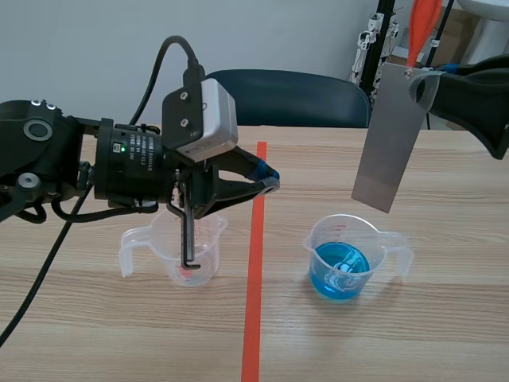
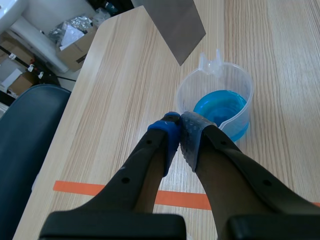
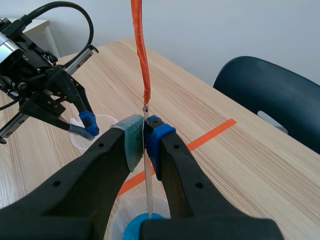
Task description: Do the redox reaction experiment. move the plate over the left beaker
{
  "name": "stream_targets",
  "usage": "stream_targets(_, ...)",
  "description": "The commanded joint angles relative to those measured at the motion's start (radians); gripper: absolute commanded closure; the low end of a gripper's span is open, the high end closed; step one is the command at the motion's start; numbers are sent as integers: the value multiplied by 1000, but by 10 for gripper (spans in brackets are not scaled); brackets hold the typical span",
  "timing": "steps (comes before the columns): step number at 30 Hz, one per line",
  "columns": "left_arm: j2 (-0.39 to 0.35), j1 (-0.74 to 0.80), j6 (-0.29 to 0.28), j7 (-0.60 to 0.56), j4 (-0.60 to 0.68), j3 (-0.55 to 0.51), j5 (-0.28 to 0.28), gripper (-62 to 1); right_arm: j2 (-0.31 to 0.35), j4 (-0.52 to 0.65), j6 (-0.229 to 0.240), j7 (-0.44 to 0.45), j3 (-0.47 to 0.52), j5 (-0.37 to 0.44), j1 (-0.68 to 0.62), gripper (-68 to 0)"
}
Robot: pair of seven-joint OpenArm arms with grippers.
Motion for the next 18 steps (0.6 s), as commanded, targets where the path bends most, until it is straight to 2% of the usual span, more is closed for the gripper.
stream_targets(1,0,-9,-2,-15,18,-8,-15,-27,13,12,-3,22,23,8,32,-4)
stream_targets(18,0,-9,-2,-14,18,-8,-15,-26,-3,12,-3,2,23,3,58,-4)
